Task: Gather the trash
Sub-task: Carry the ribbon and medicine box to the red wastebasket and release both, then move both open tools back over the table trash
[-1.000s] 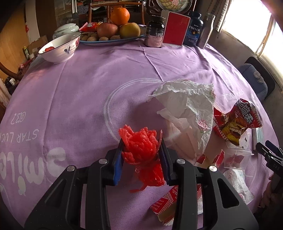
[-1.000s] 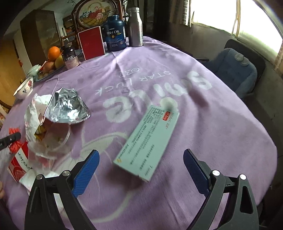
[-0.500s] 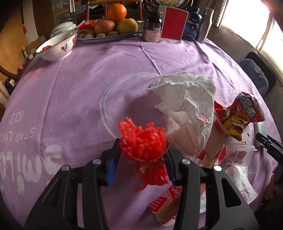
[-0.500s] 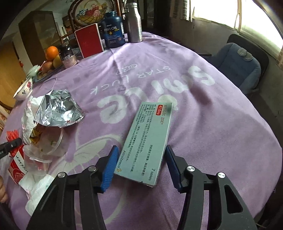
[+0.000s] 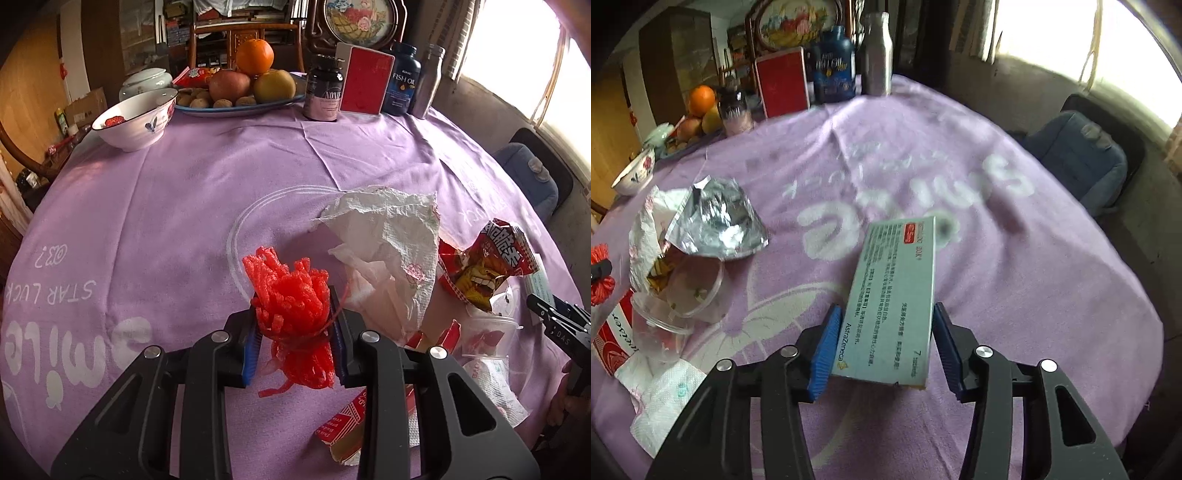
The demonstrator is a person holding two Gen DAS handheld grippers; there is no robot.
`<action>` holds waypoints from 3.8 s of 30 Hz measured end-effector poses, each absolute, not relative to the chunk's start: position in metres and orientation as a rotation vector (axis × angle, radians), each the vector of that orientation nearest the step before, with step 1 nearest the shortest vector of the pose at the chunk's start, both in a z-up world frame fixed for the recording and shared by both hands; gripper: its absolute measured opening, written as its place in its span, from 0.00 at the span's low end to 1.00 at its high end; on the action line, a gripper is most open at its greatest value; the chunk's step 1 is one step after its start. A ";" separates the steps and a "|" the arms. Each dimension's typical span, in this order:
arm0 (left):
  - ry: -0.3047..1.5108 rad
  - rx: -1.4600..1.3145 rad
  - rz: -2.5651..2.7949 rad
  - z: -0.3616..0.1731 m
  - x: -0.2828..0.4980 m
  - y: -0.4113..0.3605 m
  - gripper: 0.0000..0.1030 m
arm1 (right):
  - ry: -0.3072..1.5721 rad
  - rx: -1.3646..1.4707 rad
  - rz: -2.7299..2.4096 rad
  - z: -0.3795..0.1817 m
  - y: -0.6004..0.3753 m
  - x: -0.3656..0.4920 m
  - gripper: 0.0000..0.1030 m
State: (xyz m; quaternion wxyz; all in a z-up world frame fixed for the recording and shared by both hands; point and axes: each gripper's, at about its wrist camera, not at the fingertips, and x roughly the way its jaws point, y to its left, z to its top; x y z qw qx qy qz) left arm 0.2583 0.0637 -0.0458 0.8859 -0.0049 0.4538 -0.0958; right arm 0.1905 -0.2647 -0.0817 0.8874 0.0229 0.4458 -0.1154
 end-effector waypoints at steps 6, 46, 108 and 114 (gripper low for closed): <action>0.895 -0.055 -0.233 -0.035 0.251 0.071 0.32 | 0.824 0.078 -0.204 -0.067 -0.258 0.164 0.48; 0.798 0.057 -0.708 -0.007 0.080 -0.125 0.32 | 0.518 0.260 -0.358 -0.015 -0.360 -0.115 0.48; 0.832 0.319 -0.934 -0.042 0.024 -0.289 0.86 | 0.427 0.419 -0.549 -0.064 -0.432 -0.188 0.93; 0.779 0.235 -0.770 -0.025 0.058 -0.218 0.89 | 0.475 0.372 -0.424 -0.054 -0.400 -0.161 0.94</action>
